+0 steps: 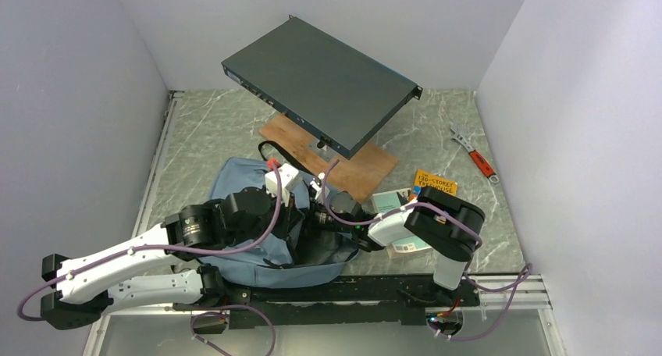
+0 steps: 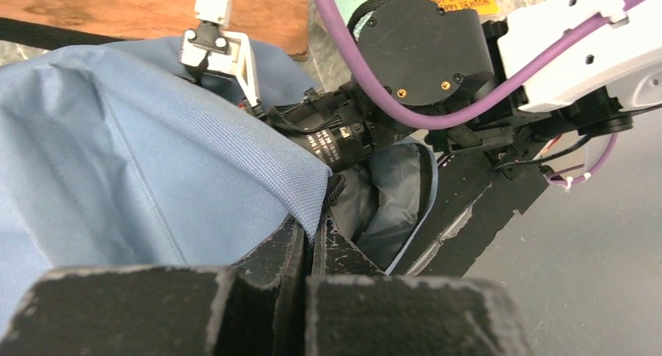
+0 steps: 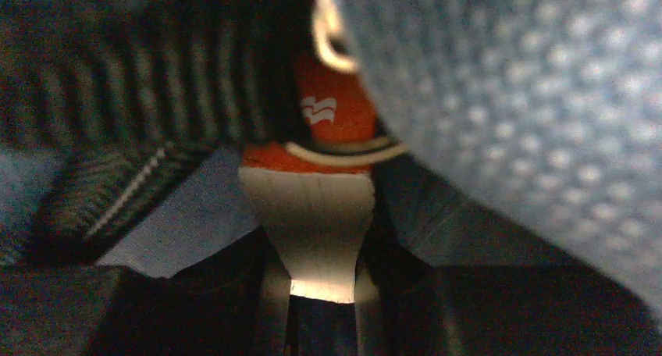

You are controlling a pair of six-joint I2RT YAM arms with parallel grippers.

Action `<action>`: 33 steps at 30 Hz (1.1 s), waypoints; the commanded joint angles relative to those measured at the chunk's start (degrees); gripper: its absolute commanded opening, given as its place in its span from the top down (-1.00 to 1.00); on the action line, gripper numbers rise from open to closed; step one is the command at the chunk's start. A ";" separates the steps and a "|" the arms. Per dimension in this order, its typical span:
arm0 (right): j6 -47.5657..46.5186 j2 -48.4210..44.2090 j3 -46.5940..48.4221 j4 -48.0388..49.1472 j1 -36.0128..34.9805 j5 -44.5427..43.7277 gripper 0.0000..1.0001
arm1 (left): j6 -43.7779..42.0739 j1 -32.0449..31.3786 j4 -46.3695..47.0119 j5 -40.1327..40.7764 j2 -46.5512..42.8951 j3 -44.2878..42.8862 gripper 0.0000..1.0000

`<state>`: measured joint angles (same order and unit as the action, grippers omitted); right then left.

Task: Pack the student bag
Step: Place the book in the student bag.

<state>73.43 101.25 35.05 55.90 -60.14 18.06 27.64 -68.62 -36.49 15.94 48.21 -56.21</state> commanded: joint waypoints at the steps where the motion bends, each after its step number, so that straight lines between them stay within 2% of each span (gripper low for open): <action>1: -1.44 -2.58 0.04 0.86 0.15 -0.79 0.15 | -0.80 -0.29 2.84 1.60 -1.14 -3.15 1.00; 3: -2.92 -5.48 -2.83 -3.78 0.26 -3.17 -0.21 | -1.47 -0.29 1.42 4.11 -2.27 -2.98 1.00; 6: -3.67 -8.64 -7.25 -4.77 0.43 -6.11 -0.54 | -2.89 -0.29 1.97 6.53 -5.32 -1.09 1.00; 8: -3.47 -9.70 -10.36 -0.16 0.78 -7.23 -0.59 | -3.88 -0.29 3.41 7.34 -7.66 0.81 1.00; 11: -4.37 -11.54 -10.66 -0.94 0.73 -8.54 -0.56 | -4.61 -0.31 4.21 8.05 -9.77 2.19 1.00; 14: -5.55 -12.51 -9.35 -4.24 0.73 -10.64 -0.41 | -5.27 -0.29 3.87 7.90 -10.17 2.28 1.00; 15: -5.67 -12.87 -9.29 -4.55 0.66 -11.47 -0.30 | -5.50 -0.29 3.72 7.82 -10.15 2.18 1.00; 17: -5.39 -13.71 -9.53 -5.28 0.49 -13.03 0.15 | -5.97 -0.30 3.58 7.79 -10.03 2.16 1.00; 18: -5.32 -14.22 -9.48 -6.58 0.36 -13.72 0.29 | -6.22 -0.29 3.47 7.91 -10.06 2.15 1.00; 20: -6.28 -15.24 -9.55 -8.31 0.10 -14.56 0.43 | -6.83 -0.29 3.47 8.00 -10.02 2.28 1.00; 21: -7.11 -15.41 -9.51 -8.73 0.11 -14.13 0.61 | -7.34 -0.30 3.82 7.98 -10.10 2.51 1.00; 22: -7.88 -15.61 -9.36 -9.21 0.11 -13.39 0.99 | -7.98 -0.29 4.22 7.82 -10.16 2.77 1.00; 27: -13.16 -18.52 -5.90 -13.52 -0.30 -5.24 1.00 | -13.11 -0.29 5.96 6.05 -9.03 1.93 1.00; 33: -8.85 -13.08 -2.62 -5.52 -0.63 2.00 1.00 | -19.24 -0.29 8.19 2.60 -5.91 0.14 1.00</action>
<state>63.68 85.27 27.11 42.02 -60.18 13.34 14.26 -68.71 -35.38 20.43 40.99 -52.60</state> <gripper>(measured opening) 0.230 0.036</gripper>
